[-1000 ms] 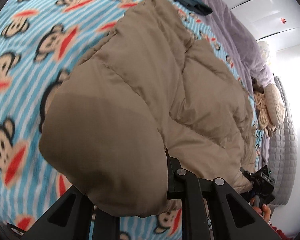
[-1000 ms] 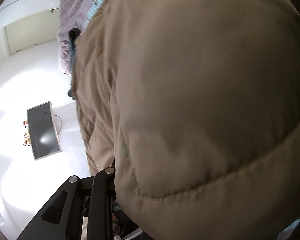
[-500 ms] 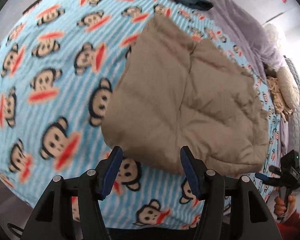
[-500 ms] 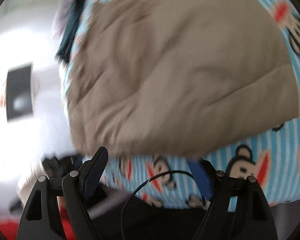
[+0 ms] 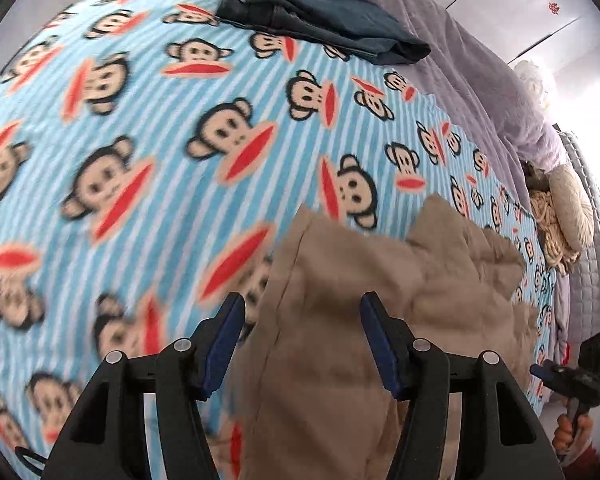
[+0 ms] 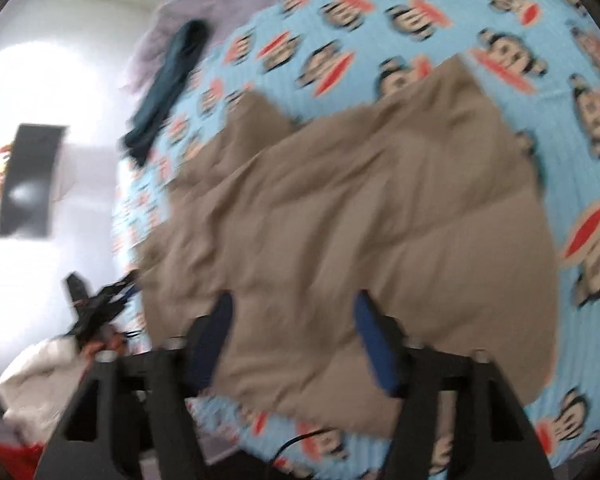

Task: Fold large clothes

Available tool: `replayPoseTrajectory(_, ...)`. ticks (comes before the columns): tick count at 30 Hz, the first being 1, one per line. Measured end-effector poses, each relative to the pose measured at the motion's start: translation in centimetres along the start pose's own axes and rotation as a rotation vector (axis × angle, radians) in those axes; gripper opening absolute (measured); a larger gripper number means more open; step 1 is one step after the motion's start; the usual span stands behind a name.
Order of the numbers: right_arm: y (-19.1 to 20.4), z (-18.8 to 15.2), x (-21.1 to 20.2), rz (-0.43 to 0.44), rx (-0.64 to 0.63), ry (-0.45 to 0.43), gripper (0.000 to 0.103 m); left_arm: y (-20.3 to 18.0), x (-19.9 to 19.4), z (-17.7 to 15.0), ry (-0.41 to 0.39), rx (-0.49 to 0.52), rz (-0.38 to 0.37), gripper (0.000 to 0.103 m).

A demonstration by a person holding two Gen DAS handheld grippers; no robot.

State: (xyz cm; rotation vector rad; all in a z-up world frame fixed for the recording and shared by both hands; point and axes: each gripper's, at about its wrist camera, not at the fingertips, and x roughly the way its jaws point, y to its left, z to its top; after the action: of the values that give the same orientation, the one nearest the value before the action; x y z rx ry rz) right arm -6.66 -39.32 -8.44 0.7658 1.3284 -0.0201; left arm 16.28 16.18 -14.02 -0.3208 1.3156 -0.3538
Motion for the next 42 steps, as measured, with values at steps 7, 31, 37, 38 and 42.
replayPoseTrajectory(7, -0.7, 2.0, 3.3, -0.069, 0.01, 0.028, 0.034, 0.6, 2.0, -2.6, 0.055, 0.092, 0.063, 0.009)
replayPoseTrajectory(31, -0.8, 0.7, 3.0, -0.225, 0.048, -0.067, 0.043, -0.3, -0.7, -2.8, -0.003, 0.048, 0.246, 0.01)
replayPoseTrajectory(37, 2.5, -2.9, 2.2, -0.238, -0.045, -0.066, 0.048, -0.9, -2.6, -4.8, 0.01, 0.023, 0.263, 0.01)
replayPoseTrajectory(38, 2.8, -3.5, 2.2, -0.232, -0.049, -0.062, 0.048, -1.1, -2.6, -5.1, 0.016, 0.022, 0.267, 0.01)
replayPoseTrajectory(42, 3.7, -5.1, 2.9, -0.213, -0.056, -0.04, 0.048, -1.4, -2.7, -6.5, 0.027, 0.047, 0.277, 0.01)
